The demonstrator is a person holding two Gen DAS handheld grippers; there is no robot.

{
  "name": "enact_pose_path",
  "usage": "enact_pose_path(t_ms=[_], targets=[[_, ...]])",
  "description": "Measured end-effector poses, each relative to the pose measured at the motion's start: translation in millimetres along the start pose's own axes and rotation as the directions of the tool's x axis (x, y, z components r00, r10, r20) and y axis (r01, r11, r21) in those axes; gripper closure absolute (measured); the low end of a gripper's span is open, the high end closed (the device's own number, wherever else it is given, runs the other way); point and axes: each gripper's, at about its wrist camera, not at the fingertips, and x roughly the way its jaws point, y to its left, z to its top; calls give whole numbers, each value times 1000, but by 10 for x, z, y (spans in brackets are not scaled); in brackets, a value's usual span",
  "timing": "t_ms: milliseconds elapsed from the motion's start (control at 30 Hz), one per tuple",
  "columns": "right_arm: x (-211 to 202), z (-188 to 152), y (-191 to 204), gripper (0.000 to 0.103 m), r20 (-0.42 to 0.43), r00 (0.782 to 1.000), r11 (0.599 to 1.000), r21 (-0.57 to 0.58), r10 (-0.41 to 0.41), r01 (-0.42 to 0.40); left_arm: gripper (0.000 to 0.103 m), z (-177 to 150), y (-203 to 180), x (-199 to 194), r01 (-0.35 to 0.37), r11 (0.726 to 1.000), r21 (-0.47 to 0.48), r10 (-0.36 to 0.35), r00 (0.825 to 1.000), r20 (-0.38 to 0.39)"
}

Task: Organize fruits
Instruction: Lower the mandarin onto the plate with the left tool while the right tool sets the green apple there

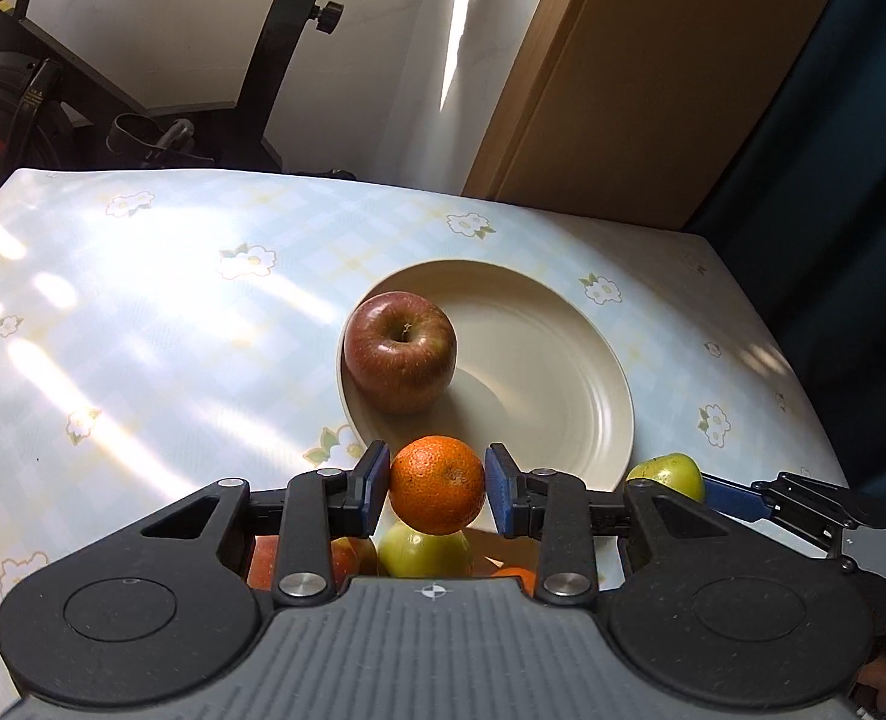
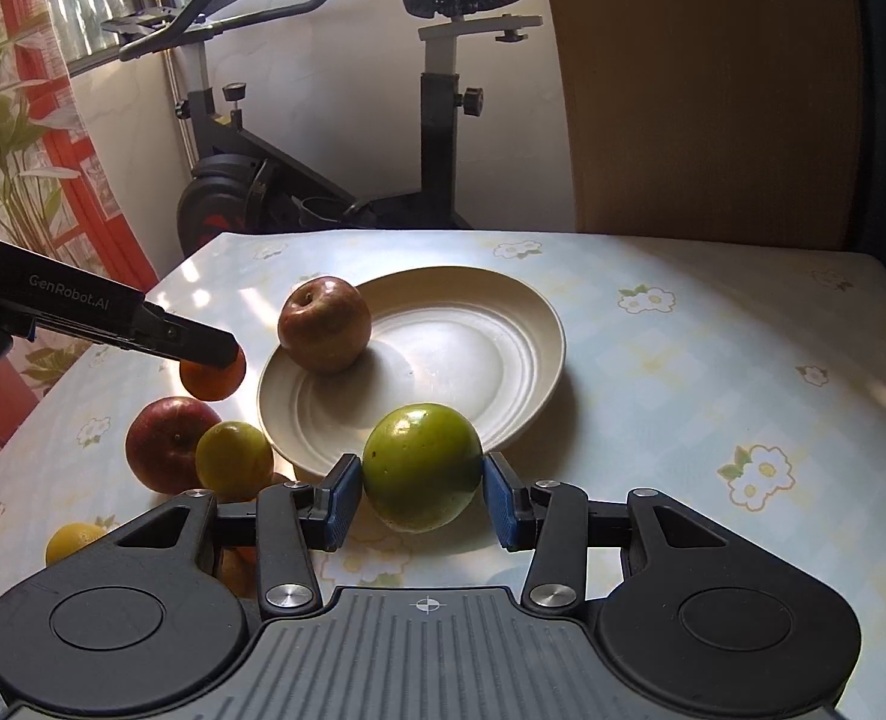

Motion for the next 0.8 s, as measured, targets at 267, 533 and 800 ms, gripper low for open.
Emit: enact_pose_path(t_ms=[267,533,800], targets=[[377,380,-94,62,-25,1000,992,-122,-6,3,67,134,-15,383,-39,998,43,41,998,-42],[1048,737,-129,62,-66,998,987,-159,-17,7,66,154,56,581,-34,999,24,35,997,-62],[1464,993,-6,62,-91,996,983,-182,-4,-13,66,187,110,569,-34,999,19,35,998,-46]])
